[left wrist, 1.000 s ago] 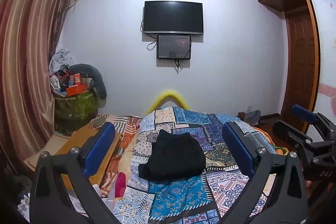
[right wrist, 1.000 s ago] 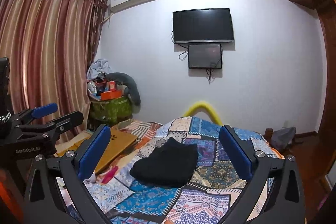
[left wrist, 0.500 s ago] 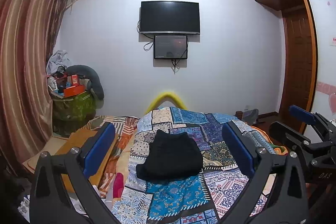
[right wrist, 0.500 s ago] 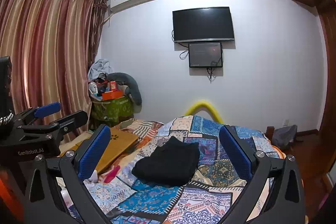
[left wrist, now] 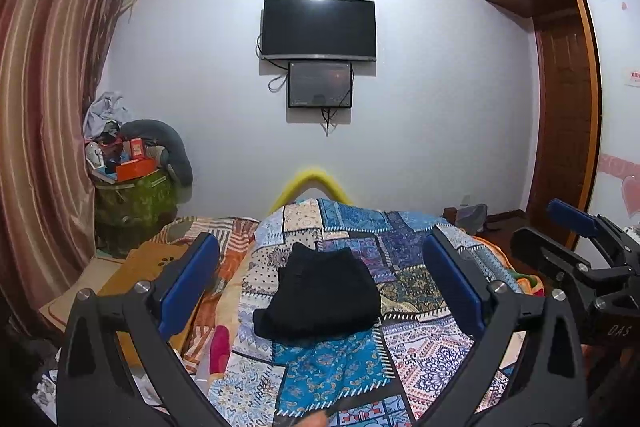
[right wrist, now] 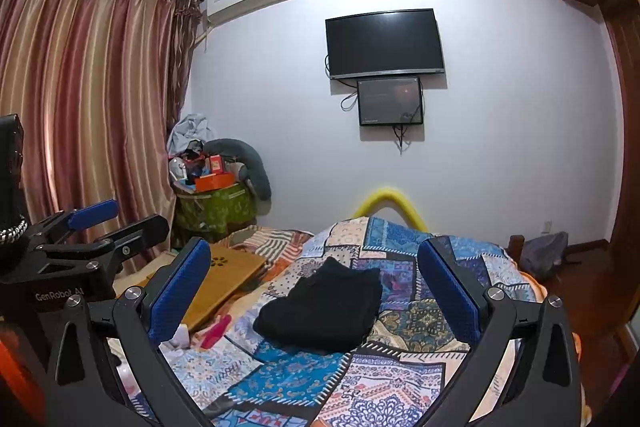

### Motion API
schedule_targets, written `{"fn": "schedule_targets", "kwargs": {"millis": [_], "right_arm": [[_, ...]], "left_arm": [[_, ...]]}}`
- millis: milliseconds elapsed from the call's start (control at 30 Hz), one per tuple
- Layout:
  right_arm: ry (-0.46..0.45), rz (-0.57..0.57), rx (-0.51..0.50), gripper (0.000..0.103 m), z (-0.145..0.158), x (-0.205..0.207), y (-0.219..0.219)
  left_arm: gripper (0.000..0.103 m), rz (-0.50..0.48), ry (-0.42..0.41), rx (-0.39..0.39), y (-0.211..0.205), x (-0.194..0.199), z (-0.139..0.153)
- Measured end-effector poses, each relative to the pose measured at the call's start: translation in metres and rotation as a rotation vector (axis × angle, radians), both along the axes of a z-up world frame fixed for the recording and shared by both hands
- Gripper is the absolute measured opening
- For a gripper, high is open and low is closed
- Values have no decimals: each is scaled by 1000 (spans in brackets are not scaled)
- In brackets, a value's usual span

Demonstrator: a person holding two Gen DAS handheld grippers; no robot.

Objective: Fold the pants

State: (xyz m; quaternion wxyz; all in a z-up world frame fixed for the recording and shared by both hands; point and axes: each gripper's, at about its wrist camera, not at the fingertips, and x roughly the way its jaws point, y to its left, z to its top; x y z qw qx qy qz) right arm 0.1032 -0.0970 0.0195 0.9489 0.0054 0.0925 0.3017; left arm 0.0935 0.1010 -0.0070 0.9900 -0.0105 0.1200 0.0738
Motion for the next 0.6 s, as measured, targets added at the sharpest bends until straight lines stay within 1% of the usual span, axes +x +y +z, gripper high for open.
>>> {"fn": "schedule_targets", "kwargs": {"millis": [267, 467, 600], "right_arm": [[5, -2, 0, 103, 1, 1, 0], [12, -5, 4, 103, 2, 2, 0], [18, -4, 8, 103, 2, 2, -1]], "left_arm": [[103, -5, 13, 9, -5, 3, -3], [103, -6, 6, 0, -5, 1, -2], [103, -7, 15, -14, -2, 2, -3]]}}
